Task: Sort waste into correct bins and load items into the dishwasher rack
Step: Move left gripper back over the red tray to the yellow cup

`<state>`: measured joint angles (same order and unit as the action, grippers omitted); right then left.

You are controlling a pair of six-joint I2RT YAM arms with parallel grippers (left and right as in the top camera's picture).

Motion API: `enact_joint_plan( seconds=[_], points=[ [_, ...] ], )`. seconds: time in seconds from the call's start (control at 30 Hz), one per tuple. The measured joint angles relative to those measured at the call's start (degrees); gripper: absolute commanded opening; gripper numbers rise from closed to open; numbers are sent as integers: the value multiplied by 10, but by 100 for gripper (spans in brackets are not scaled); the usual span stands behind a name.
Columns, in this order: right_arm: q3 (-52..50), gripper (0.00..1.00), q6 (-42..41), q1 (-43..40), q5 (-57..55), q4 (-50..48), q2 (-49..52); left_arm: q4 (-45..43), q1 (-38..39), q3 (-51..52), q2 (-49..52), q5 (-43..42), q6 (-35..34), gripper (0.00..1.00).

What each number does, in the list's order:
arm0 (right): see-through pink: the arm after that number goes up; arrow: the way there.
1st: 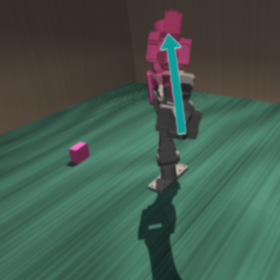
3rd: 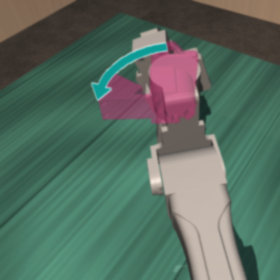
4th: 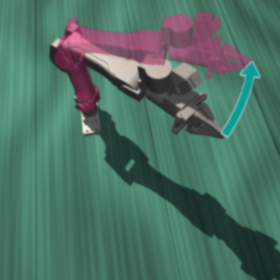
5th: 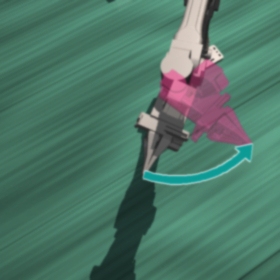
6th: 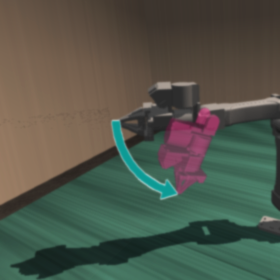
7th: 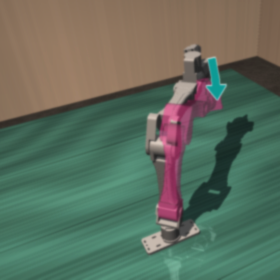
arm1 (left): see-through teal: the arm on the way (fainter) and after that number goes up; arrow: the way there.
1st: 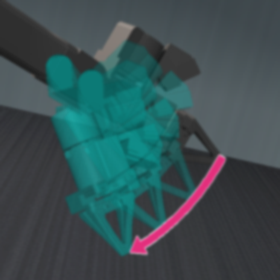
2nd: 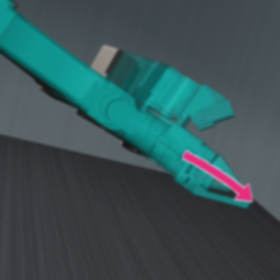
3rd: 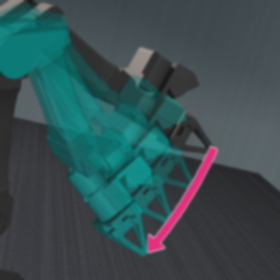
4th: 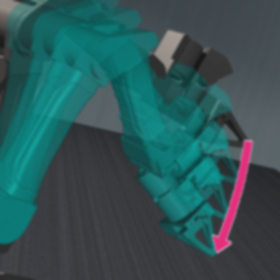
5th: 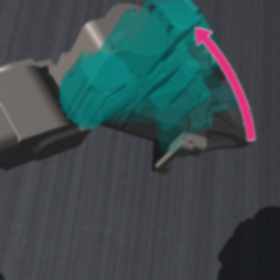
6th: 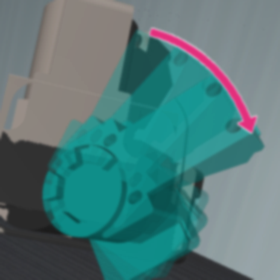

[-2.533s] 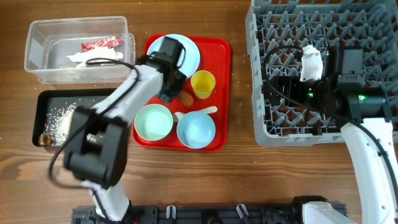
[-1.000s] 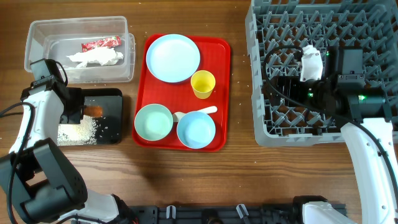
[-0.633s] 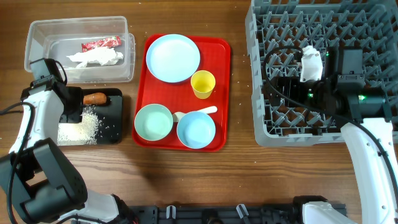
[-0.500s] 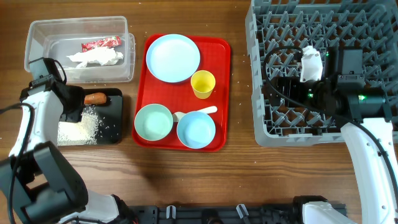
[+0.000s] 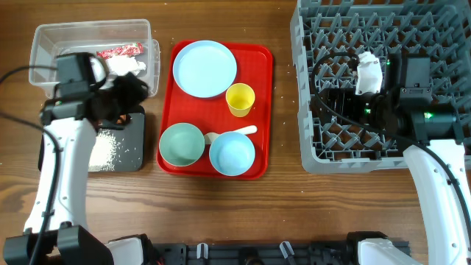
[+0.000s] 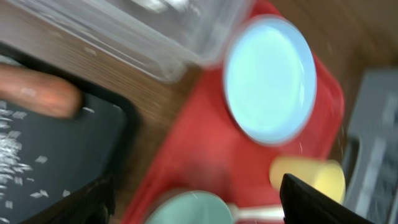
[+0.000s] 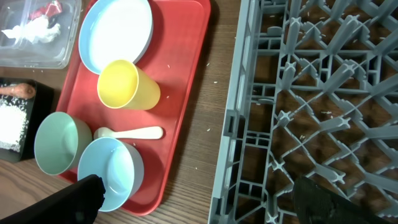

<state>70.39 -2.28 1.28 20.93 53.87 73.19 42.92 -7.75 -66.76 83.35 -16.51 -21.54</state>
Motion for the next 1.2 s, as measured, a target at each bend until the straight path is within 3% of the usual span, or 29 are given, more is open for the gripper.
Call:
enact_joint_plan(
  seconds=[0.17, 0.4, 0.83, 1.2],
  points=[
    [0, 100, 0, 0, 0, -1, 0, 68, 116, -97, 0, 20, 51, 92],
    [0, 100, 0, 0, 0, -1, 0, 37, 223, -156, 4, 73, 65, 87],
    [0, 100, 0, 0, 0, -1, 0, -19, 288, -222, 217, 94, 69, 80],
    [0, 100, 0, 0, 0, -1, 0, 1, 303, -224, 249, 94, 69, 59]
  ],
)
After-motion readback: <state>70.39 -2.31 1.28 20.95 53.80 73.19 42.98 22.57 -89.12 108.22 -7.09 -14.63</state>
